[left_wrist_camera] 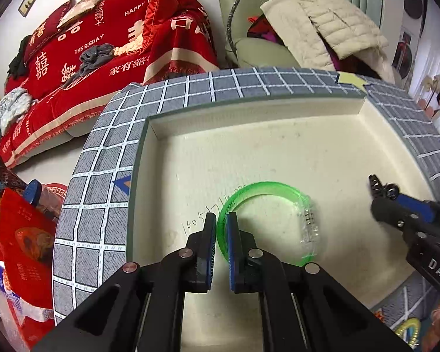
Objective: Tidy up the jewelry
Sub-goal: 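Carry the green bangle into the tray with the left tool while the right tool drops the claw clip there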
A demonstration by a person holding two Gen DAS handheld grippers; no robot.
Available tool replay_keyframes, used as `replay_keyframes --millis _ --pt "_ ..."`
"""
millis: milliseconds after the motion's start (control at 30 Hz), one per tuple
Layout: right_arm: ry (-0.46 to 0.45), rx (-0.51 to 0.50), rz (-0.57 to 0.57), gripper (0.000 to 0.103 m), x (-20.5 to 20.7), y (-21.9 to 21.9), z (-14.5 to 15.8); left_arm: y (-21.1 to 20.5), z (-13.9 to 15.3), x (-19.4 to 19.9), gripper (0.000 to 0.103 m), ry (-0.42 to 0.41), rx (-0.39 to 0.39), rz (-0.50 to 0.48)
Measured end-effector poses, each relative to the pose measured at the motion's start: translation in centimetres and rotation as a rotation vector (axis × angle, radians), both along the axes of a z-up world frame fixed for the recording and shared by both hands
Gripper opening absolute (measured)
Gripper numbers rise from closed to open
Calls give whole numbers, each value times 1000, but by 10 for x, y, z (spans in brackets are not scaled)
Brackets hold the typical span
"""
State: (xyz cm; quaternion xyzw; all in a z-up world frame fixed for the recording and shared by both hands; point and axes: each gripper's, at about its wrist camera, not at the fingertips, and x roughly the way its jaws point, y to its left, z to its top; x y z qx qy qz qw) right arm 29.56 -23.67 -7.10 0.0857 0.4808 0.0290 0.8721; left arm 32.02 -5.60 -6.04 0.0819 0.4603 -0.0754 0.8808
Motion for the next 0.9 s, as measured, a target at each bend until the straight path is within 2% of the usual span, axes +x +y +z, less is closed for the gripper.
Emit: replay_keyframes --millis 200,267,333,367,467,533,733,900 --pt "-6 -61 12 26 -1 8 1 -5 -1 -2 28 -17 40 9" --pt "-2 -50 17 35 -1 8 2 -3 1 -2 28 -9 25 15" --pt "7 -42 15 60 -2 9 3 -1 4 -4 28 -22 17 23" --pt "6 -40 11 62 -3 9 4 0 5 -6 28 -29 16 25" --pt "-21 2 7 65 -9 5 12 4 10 -7 28 -41 4 29" --pt "-41 25 0 71 -14 2 21 6 12 -8 28 -41 -5 35" --pt "-78 49 -13 71 -28 -2 41 9 12 -6 28 -32 -21 42" --pt "-78 56 -22 71 -39 -4 49 3 10 -6 29 -37 19 36"
